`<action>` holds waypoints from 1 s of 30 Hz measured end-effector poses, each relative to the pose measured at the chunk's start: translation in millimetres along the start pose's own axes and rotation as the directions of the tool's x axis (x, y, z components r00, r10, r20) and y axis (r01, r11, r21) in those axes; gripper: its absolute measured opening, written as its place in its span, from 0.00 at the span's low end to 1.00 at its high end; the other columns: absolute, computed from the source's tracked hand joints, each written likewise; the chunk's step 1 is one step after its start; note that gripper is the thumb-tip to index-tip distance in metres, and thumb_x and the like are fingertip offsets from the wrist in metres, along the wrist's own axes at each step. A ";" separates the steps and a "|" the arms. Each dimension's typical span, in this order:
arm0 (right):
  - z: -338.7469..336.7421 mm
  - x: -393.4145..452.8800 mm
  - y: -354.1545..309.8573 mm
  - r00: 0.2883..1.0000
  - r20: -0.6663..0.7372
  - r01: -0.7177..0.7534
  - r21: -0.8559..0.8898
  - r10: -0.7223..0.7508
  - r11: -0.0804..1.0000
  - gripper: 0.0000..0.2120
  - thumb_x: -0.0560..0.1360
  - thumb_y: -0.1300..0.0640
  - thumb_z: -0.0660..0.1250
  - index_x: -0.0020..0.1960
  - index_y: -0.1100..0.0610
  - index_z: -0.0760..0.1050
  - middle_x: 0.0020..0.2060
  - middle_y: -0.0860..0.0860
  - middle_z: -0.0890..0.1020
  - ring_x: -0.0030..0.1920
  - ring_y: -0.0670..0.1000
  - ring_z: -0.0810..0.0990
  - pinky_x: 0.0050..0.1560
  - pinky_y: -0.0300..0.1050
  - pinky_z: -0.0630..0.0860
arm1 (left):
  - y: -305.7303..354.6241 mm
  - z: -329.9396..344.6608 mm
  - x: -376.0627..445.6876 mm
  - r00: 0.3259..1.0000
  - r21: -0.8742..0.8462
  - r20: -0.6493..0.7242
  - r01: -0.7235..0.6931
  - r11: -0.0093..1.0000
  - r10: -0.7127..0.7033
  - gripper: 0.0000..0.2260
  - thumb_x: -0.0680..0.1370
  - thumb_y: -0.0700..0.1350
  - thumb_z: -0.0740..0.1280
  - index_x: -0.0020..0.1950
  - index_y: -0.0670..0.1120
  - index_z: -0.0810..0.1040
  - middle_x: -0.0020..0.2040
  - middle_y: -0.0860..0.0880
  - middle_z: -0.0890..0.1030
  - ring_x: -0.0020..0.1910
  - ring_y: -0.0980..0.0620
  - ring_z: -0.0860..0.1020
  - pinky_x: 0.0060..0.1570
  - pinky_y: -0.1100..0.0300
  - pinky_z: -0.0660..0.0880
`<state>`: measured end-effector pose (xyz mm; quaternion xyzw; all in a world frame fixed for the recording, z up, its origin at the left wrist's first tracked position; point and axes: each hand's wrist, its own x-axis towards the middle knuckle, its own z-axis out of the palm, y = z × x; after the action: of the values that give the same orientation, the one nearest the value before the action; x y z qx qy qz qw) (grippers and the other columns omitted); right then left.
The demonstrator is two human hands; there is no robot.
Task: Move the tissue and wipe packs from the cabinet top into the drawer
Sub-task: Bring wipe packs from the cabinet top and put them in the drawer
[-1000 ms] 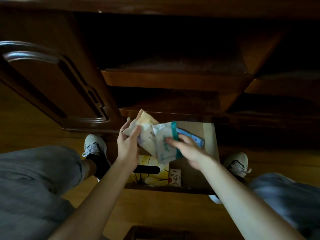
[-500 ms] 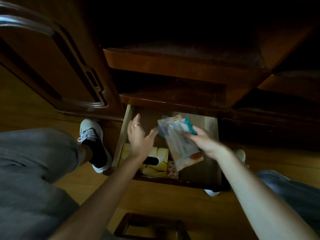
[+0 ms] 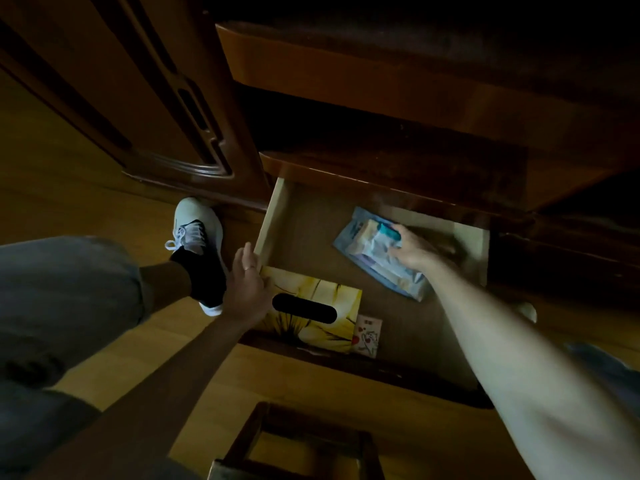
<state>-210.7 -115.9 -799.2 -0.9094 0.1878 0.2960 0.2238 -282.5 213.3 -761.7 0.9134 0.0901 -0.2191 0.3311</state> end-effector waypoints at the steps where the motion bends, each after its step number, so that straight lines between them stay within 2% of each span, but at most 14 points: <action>1: 2.4 2.3 -0.3 1.000 -0.002 -0.018 -0.012 0.018 1.000 0.31 0.81 0.52 0.66 0.81 0.47 0.58 0.74 0.56 0.71 0.70 0.61 0.73 0.65 0.57 0.74 | 0.2 0.6 1.4 1.000 0.027 -0.020 0.019 0.999 -0.019 0.34 0.83 0.44 0.62 0.82 0.45 0.45 0.82 0.44 0.48 0.78 0.37 0.55 0.71 0.39 0.64; 4: 9.1 2.8 4.8 0.997 -0.023 -0.073 -0.045 0.072 0.996 0.34 0.79 0.50 0.70 0.80 0.52 0.58 0.75 0.57 0.70 0.72 0.62 0.71 0.66 0.61 0.73 | 2.9 4.1 -0.5 0.996 0.067 -0.070 0.058 0.996 -0.054 0.33 0.81 0.43 0.64 0.81 0.44 0.50 0.80 0.43 0.52 0.75 0.34 0.58 0.68 0.37 0.66; 6: 10.3 3.3 8.3 0.995 -0.046 -0.092 0.025 0.093 0.995 0.28 0.79 0.51 0.70 0.75 0.55 0.66 0.70 0.57 0.75 0.68 0.60 0.75 0.60 0.55 0.76 | 4.7 4.6 -0.2 0.995 0.065 -0.069 0.072 0.995 -0.067 0.33 0.80 0.43 0.64 0.81 0.43 0.51 0.80 0.43 0.53 0.75 0.33 0.59 0.67 0.36 0.66; 8: 10.6 5.5 7.0 0.996 -0.075 -0.053 0.045 0.056 0.998 0.19 0.79 0.53 0.70 0.69 0.54 0.72 0.63 0.56 0.79 0.61 0.58 0.79 0.53 0.51 0.75 | 4.5 3.8 1.0 0.997 0.057 -0.053 0.055 0.997 -0.052 0.33 0.80 0.45 0.65 0.80 0.43 0.51 0.79 0.43 0.53 0.75 0.34 0.59 0.67 0.36 0.66; 12: 14.5 2.3 -11.6 0.998 -0.061 0.025 -0.046 -0.028 0.999 0.19 0.79 0.54 0.69 0.68 0.51 0.70 0.61 0.53 0.80 0.57 0.56 0.80 0.48 0.47 0.72 | 0.7 1.8 2.0 0.999 0.037 -0.034 0.040 0.999 -0.039 0.33 0.81 0.48 0.65 0.80 0.43 0.51 0.79 0.44 0.52 0.75 0.35 0.58 0.69 0.39 0.65; 15: 17.7 -4.2 -20.1 0.998 -0.046 0.031 -0.036 -0.033 0.999 0.24 0.78 0.52 0.70 0.72 0.47 0.67 0.64 0.53 0.79 0.59 0.56 0.80 0.52 0.52 0.78 | -1.7 1.1 2.5 0.999 0.029 -0.024 0.039 0.999 -0.038 0.33 0.81 0.50 0.64 0.80 0.43 0.51 0.79 0.45 0.52 0.75 0.35 0.57 0.70 0.39 0.64; 17: 16.9 -12.1 -19.2 0.996 -0.030 0.089 -0.008 -0.089 0.996 0.27 0.78 0.52 0.71 0.74 0.44 0.66 0.68 0.51 0.77 0.62 0.56 0.78 0.58 0.54 0.78 | -2.5 1.2 2.9 0.999 0.027 -0.026 0.045 0.999 -0.045 0.33 0.81 0.51 0.64 0.80 0.44 0.52 0.79 0.46 0.53 0.75 0.35 0.58 0.69 0.38 0.64; 20: 14.9 -25.2 -8.1 0.976 -0.167 0.141 0.007 -0.138 0.990 0.29 0.77 0.51 0.72 0.74 0.39 0.66 0.71 0.48 0.75 0.67 0.55 0.76 0.60 0.59 0.78 | -1.0 2.8 3.8 0.997 0.032 -0.043 0.070 0.997 -0.068 0.34 0.80 0.54 0.64 0.80 0.45 0.52 0.79 0.45 0.54 0.75 0.35 0.58 0.69 0.37 0.64; 22: 14.9 -31.3 0.1 0.983 -0.151 0.111 0.057 -0.102 0.992 0.33 0.75 0.51 0.74 0.76 0.40 0.64 0.71 0.48 0.73 0.69 0.56 0.73 0.62 0.61 0.77 | 0.3 4.1 4.6 0.994 0.041 -0.057 0.091 0.995 -0.089 0.35 0.79 0.55 0.65 0.80 0.45 0.53 0.79 0.45 0.56 0.74 0.35 0.60 0.68 0.38 0.64; 25: 26.5 -46.1 7.4 0.988 0.036 0.153 -0.020 -0.153 0.988 0.38 0.73 0.54 0.77 0.78 0.47 0.64 0.73 0.50 0.70 0.72 0.55 0.70 0.68 0.61 0.72 | -1.0 5.3 4.6 0.993 0.049 -0.056 0.107 0.993 -0.104 0.37 0.77 0.58 0.66 0.80 0.45 0.53 0.79 0.45 0.56 0.74 0.35 0.60 0.69 0.38 0.64; 27: 37.4 -56.5 10.8 0.985 0.009 0.173 -0.084 -0.173 0.981 0.39 0.71 0.55 0.78 0.77 0.46 0.64 0.73 0.50 0.68 0.72 0.54 0.68 0.68 0.59 0.72 | -1.8 5.2 5.5 0.994 0.039 -0.035 0.108 0.993 -0.107 0.38 0.77 0.59 0.65 0.80 0.45 0.52 0.79 0.46 0.55 0.74 0.35 0.59 0.69 0.37 0.64; 30: 44.2 -68.6 14.4 0.981 -0.074 0.178 -0.033 -0.180 0.984 0.38 0.68 0.55 0.79 0.73 0.43 0.67 0.71 0.50 0.65 0.71 0.55 0.66 0.67 0.55 0.72 | -2.3 4.4 5.7 0.994 0.010 -0.021 0.106 0.994 -0.106 0.38 0.77 0.60 0.65 0.80 0.47 0.51 0.79 0.47 0.55 0.74 0.35 0.59 0.68 0.37 0.64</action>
<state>-289.4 -90.7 -792.8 -0.9362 0.1100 0.2420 0.2302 -279.6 212.3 -768.6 0.9113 0.1407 -0.2275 0.3131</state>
